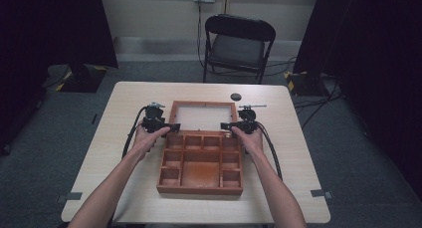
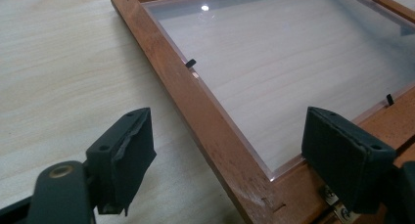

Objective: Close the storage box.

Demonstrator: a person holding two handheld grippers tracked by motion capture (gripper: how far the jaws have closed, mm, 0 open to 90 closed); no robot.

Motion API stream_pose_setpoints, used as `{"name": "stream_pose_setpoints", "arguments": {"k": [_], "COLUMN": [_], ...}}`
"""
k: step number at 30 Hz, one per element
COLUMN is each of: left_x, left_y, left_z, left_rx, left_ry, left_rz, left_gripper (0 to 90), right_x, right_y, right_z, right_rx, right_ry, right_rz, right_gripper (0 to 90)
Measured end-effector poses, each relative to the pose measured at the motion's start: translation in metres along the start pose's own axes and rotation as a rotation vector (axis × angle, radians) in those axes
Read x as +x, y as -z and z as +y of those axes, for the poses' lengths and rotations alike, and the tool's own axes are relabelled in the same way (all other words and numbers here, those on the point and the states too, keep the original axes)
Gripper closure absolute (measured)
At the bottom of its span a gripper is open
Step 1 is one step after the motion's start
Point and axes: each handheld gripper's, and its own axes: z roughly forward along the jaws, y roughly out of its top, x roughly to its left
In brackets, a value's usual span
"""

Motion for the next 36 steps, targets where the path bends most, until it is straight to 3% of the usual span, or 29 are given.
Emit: {"name": "stream_pose_setpoints", "arguments": {"k": [3, 12, 13, 17, 24, 25, 29, 34, 36], "left_x": [0.003, 0.001, 0.001, 0.002, 0.003, 0.001, -0.003, -0.003, -0.001], "left_y": [-0.003, -0.012, -0.015, -0.019, -0.020, -0.021, -0.022, -0.026, -0.026], "left_z": [-0.001, 0.003, 0.004, 0.003, 0.004, 0.004, 0.004, 0.001, 0.002], "left_rx": [0.002, 0.022, 0.024, 0.023, 0.040, 0.049, 0.051, 0.042, 0.060], "left_ry": [0.027, 0.054, 0.076, 0.110, 0.122, 0.152, 0.133, 0.184, 0.175], "left_rz": [-0.024, -0.067, -0.082, -0.099, -0.110, -0.105, -0.101, -0.148, -0.154], "left_gripper": [15.5, 14.9, 15.0, 11.3, 10.3, 9.9, 5.7, 6.5, 6.6], "right_x": [0.003, -0.002, -0.003, -0.003, -0.003, -0.002, -0.003, -0.003, -0.003], "right_y": [-0.006, -0.010, -0.010, -0.010, -0.010, -0.009, -0.009, -0.009, -0.008], "right_z": [0.003, 0.006, 0.006, 0.006, 0.006, 0.006, 0.006, 0.005, 0.004], "right_rx": [0.022, 0.070, 0.070, 0.067, 0.069, 0.069, 0.066, 0.054, 0.048], "right_ry": [-0.015, -0.054, -0.058, -0.057, -0.066, -0.066, -0.066, -0.069, -0.066], "right_rz": [0.008, 0.065, 0.077, 0.078, 0.075, 0.075, 0.070, 0.067, 0.065], "right_gripper": [8.4, 9.2, 10.5, 11.1, 11.5, 11.5, 13.0, 13.8, 13.8]}}
